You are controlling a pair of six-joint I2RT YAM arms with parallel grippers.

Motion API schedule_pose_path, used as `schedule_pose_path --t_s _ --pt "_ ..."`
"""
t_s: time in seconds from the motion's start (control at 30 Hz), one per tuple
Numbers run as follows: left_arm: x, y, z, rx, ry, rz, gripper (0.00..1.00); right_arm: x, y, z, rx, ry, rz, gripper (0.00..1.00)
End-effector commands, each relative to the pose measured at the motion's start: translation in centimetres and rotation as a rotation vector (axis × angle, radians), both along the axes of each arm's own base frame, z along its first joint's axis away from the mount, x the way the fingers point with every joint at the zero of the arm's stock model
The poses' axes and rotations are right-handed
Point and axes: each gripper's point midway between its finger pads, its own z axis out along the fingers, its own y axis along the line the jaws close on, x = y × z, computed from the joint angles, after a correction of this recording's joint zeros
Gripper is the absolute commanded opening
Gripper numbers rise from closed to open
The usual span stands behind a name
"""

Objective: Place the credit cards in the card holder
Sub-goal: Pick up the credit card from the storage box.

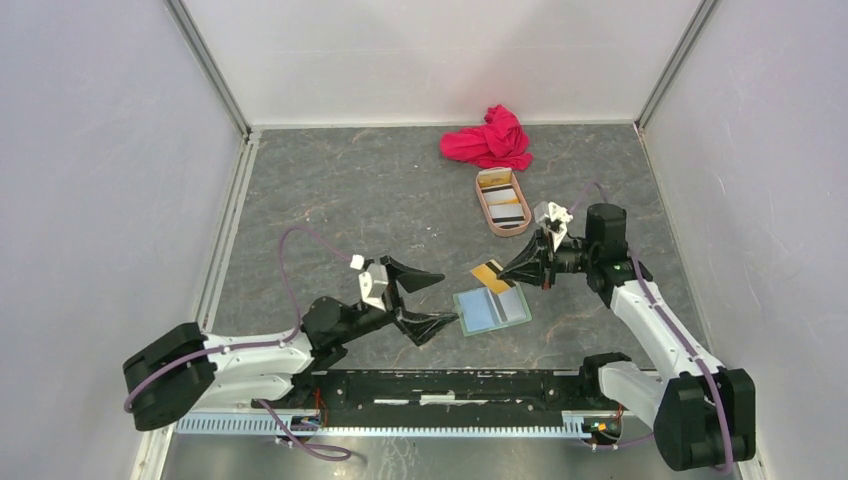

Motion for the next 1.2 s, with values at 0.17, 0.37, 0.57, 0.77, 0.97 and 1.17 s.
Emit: schedule_pose_path --t_s 0.17,0.37,0.57,0.77,0.97,1.17 --pt "5.3 -1.0 -1.7 -0.088 0.398 0.194 1.00 2.4 0.9 4.1 0.176 0.434 -0.179 0.00" --pt "6.5 -3.4 -1.4 -0.204 0.668 0.121 0.96 3.3 1.2 2.9 0.204 0.691 -0.207 0.00" --pt "7.0 -4.1 -0.6 -0.362 0.756 -0.023 0.77 3.4 1.3 2.2 0.204 0.743 -0.200 0.00" --pt "7.5 -5.6 -1.7 -0.399 0.819 -0.141 0.68 3.3 1.5 1.7 0.198 0.752 -0.199 0.00" --pt "7.3 -5.2 -1.2 -0.396 0.780 -0.131 0.68 3.7 1.5 1.0 0.192 0.761 -0.215 0.00" --pt "7.0 -5.4 -0.9 -0.398 0.790 -0.159 0.67 3.9 1.5 0.6 0.187 0.767 -0.221 0.00"
